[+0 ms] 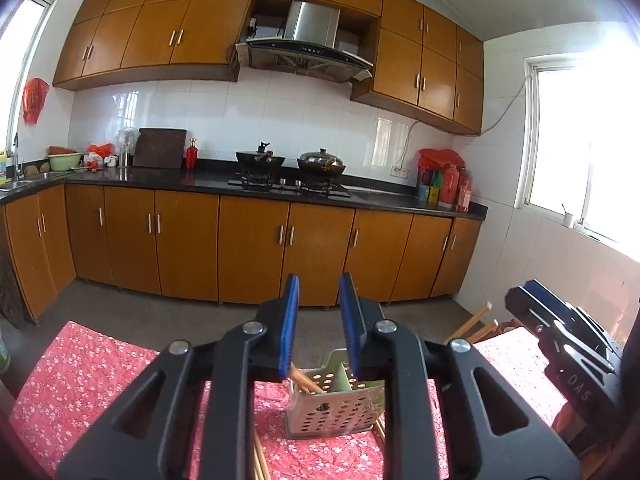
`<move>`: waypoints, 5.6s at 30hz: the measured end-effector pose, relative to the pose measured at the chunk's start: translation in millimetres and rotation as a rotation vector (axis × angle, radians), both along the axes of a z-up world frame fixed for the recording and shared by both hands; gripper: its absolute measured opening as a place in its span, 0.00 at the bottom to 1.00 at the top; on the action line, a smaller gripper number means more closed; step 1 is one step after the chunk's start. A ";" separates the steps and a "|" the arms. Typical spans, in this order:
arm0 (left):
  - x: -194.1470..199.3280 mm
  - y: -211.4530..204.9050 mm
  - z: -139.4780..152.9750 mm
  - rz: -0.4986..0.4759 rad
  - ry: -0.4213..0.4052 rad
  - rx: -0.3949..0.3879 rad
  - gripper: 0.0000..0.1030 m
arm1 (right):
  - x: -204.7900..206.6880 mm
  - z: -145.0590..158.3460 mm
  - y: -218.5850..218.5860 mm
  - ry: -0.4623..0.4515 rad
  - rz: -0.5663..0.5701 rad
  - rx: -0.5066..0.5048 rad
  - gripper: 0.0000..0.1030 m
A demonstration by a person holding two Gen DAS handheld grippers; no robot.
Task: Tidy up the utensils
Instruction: 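Open both grippers to drop the chopsticks into the utensil holder, then grasp a chopstick with the right gripper while the left gripper grasps another, then hold the grasped chopsticks closed in both grippers on the table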
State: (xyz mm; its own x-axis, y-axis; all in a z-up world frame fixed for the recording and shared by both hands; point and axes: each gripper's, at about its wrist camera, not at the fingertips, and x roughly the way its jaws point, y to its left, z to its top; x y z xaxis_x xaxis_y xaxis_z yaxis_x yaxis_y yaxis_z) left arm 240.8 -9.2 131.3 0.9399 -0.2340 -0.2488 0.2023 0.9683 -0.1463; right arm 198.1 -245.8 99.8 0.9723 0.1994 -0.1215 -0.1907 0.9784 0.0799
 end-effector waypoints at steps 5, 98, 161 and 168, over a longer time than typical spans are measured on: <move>-39.9 18.0 -4.0 0.041 -0.011 0.041 0.28 | -34.1 -13.1 -15.3 0.056 -0.018 -0.033 0.41; -67.4 40.8 -228.7 0.111 0.653 0.141 0.07 | -49.3 -209.3 -24.3 0.722 -0.123 -0.114 0.07; -39.8 70.1 -231.0 0.067 0.620 0.150 0.09 | -19.2 -207.3 -31.3 0.733 -0.132 -0.151 0.08; -42.1 70.2 -230.2 0.070 0.620 0.154 0.09 | -19.9 -207.6 -31.0 0.733 -0.131 -0.147 0.08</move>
State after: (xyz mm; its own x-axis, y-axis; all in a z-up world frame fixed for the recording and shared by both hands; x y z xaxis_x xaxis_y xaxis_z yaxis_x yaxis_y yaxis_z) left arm 198.7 60.9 -99.0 0.6226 -0.0957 -0.7767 0.0606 0.9954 -0.0740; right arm 178.2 -276.7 -107.8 0.6467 0.0197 -0.7625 -0.0203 0.9998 0.0087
